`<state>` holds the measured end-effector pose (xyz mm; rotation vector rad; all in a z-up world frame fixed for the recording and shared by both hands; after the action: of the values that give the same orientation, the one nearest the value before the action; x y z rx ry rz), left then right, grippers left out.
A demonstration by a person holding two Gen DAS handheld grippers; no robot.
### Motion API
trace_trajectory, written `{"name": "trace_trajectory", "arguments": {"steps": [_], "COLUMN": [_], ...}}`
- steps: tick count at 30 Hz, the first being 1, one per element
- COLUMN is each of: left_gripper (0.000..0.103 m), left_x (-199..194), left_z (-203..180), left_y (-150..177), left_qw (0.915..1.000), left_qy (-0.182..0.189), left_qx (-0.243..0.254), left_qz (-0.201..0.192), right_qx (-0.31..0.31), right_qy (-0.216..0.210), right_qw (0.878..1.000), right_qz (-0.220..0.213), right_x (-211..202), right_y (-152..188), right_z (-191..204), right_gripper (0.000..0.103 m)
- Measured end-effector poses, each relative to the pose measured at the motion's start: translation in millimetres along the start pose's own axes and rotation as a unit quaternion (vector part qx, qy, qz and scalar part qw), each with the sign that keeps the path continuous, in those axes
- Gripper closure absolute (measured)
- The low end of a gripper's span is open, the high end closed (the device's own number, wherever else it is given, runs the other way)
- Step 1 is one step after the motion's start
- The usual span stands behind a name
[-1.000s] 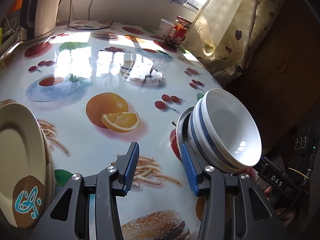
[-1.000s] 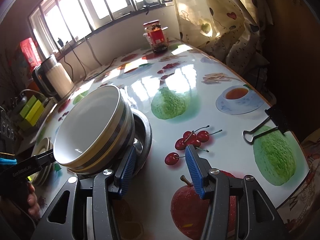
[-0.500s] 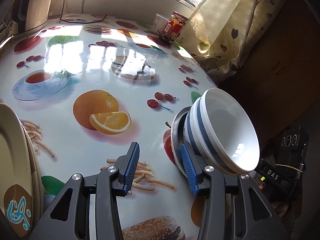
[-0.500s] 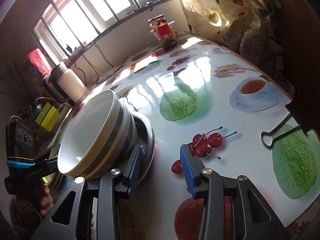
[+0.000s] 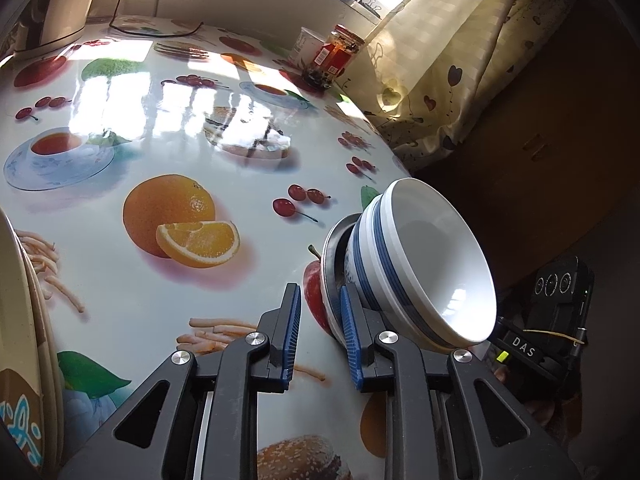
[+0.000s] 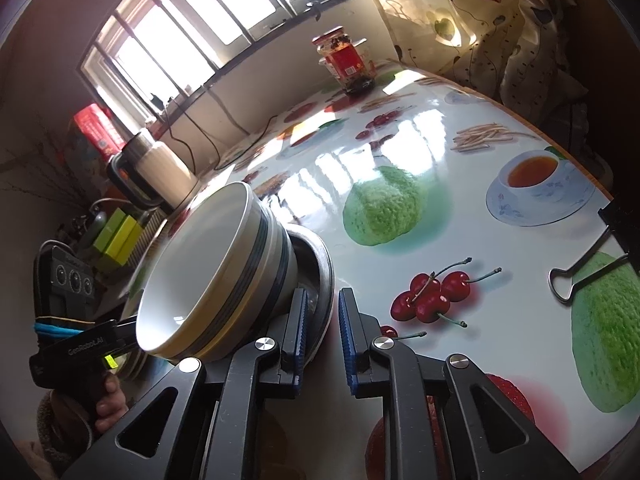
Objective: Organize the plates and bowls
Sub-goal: 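Lift the steel basin holding the bowls off the table with both tools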
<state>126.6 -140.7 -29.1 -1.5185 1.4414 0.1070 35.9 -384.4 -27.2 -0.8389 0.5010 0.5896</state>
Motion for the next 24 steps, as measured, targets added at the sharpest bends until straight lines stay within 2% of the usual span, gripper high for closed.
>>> {"name": "trace_trajectory", "arguments": {"steps": [6,16,24], "left_gripper": [0.091,0.091,0.096], "left_x": [0.3,2.2,0.7], "left_z": [0.7,12.5,8.8], "left_y": [0.1,0.5,0.1], "left_qw": [0.9998,0.9971,0.9970], "left_qy": [0.019,0.060,0.064], "left_qx": [-0.009,-0.047,-0.044], "left_qz": [-0.004,-0.003,-0.003], "right_qx": [0.004,0.032,0.041], "right_qy": [-0.014,-0.046,-0.051], "right_qw": [1.000,0.998,0.998], "right_qz": [0.001,0.004,0.007], "right_x": [0.3,-0.1,-0.1], "right_y": [0.1,-0.3,-0.2], "right_z": [-2.1,-12.4,-11.4], "right_gripper": [0.087,0.087,0.088]}}
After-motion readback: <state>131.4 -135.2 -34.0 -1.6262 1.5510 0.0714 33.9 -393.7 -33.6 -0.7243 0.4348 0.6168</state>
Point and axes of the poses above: each gripper's, at about its wrist camera, not at the fingertips, and x roughly the way its jaws point, z to its left, y to its underside, the point moved 2 cm from there along x, roughly the way its jaws point, and after that the axes turned 6 degrees about x, right-handed, at the moved point
